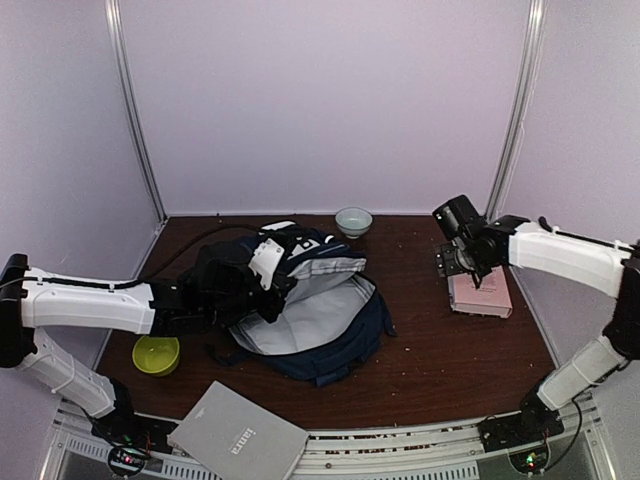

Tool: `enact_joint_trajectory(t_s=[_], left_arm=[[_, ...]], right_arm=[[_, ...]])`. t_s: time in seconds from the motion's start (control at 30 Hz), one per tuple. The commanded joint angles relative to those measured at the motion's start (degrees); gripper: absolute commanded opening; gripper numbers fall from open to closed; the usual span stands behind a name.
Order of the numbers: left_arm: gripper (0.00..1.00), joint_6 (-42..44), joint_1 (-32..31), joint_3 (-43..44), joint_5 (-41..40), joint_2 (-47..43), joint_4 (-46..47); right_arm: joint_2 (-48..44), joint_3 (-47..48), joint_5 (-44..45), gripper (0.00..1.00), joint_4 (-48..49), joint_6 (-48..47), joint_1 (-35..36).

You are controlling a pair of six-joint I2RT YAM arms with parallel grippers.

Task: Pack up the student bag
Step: Pick up the book from the corner of the board.

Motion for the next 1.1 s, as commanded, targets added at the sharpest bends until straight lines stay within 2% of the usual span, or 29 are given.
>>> enact_joint_trajectory(t_s=[0.0, 0.13, 0.27, 0.47, 0.63, 0.8, 1.07], left_arm=[[0.0, 1.1, 1.8, 0.0, -3.2, -2.3, 3.2], [0.0, 2.7, 1.8, -0.3, -3.2, -2.9, 2.6], [0.0, 4.7, 1.8, 1.1, -3.1, -2.1, 1.4], [0.0, 7.1, 2.2, 3.8, -1.1, 0.0, 1.2], [0.0, 7.7, 2.9, 4.8, -0.6, 1.1, 0.9], [0.0, 7.8, 3.4, 4.6, -0.3, 0.8, 0.7], [0.0, 8.3, 3.7, 4.2, -0.2, -0.4, 0.5]], right_arm=[[15.6, 11.3, 16.5, 0.94, -9.3, -4.3, -1.6], [25.9, 17.8, 16.0, 1.0, -10.0, -7.3, -5.1], [33.6, 22.6, 20.2, 1.0, -12.5, -8.9, -5.9], [38.2, 23.6, 23.0, 0.95, -13.1, -10.1, -6.1], [39.4, 22.5, 21.8, 0.87, -11.0, -10.9, -6.5], [40.6, 20.9, 21.3, 0.7, -10.0, -11.4, -7.6], [40.5, 20.5, 17.8, 0.21, -9.2, -11.7, -8.3]])
